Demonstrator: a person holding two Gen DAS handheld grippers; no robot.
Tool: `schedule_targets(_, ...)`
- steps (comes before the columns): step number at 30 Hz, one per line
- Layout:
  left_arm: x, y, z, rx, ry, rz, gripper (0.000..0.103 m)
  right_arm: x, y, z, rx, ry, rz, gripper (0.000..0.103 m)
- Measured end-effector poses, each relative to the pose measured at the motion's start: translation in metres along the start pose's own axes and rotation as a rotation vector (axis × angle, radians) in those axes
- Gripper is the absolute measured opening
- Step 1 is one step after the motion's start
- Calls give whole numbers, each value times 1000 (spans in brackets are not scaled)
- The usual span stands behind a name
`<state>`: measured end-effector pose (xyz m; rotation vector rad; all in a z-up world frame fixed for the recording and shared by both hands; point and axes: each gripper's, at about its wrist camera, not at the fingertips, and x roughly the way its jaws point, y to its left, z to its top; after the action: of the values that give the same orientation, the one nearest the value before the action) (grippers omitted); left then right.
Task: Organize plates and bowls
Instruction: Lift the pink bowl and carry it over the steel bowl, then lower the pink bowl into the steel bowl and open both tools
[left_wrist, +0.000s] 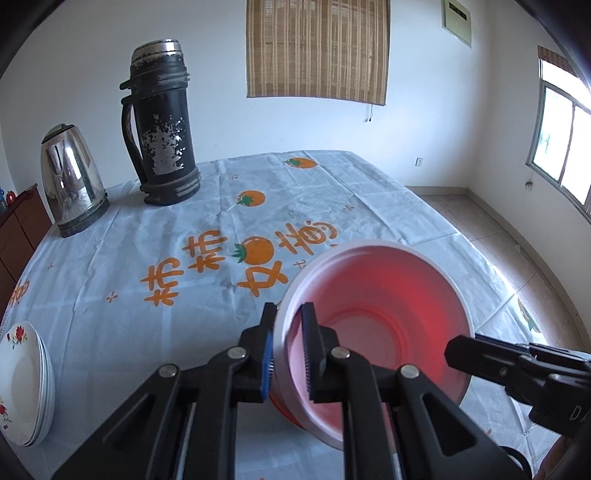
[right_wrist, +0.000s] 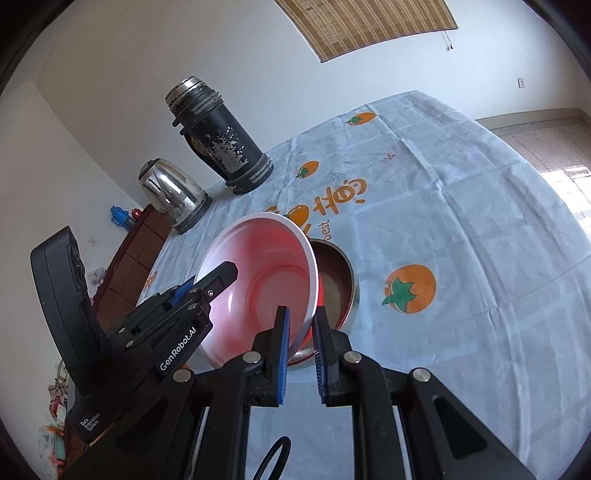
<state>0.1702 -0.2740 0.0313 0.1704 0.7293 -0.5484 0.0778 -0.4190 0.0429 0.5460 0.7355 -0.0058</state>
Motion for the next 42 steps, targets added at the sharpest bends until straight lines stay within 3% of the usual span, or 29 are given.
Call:
schedule_targets(6, 22, 3, -4, -1, 44, 26, 12, 14, -4, 1, -9, -31, -6, 14)
schedule_targets(13, 25, -2, -2, 27, 26, 66, 12, 28, -16, -2, 7, -17, 33, 17)
schedule_targets(20, 30, -5, -4, 54, 14, 145, 24, 27, -17, -3, 0, -25, 70, 17)
schedule_targets(28, 18, -1, -2, 37, -66, 193, 77, 27, -22, -4, 19, -37, 47, 17)
schedule_targets(31, 12, 1, 0, 36, -98, 190, 84, 24, -23, -4, 18, -59, 34, 20)
schedule_targets(32, 10, 1, 0, 35, -104, 191, 86, 24, -21, -5, 9, -66, 22, 27)
schedule_targets(35, 8, 2, 0, 33, -114, 206, 91, 21, -18, -7, -5, -93, 22, 59)
schedule_targets(37, 7, 2, 0, 33, -113, 208, 91, 19, -14, -7, -19, -108, 16, 62)
schedule_targets(42, 4, 5, -2, 19, -119, 201, 91, 10, -7, -8, -84, -191, -134, 62)
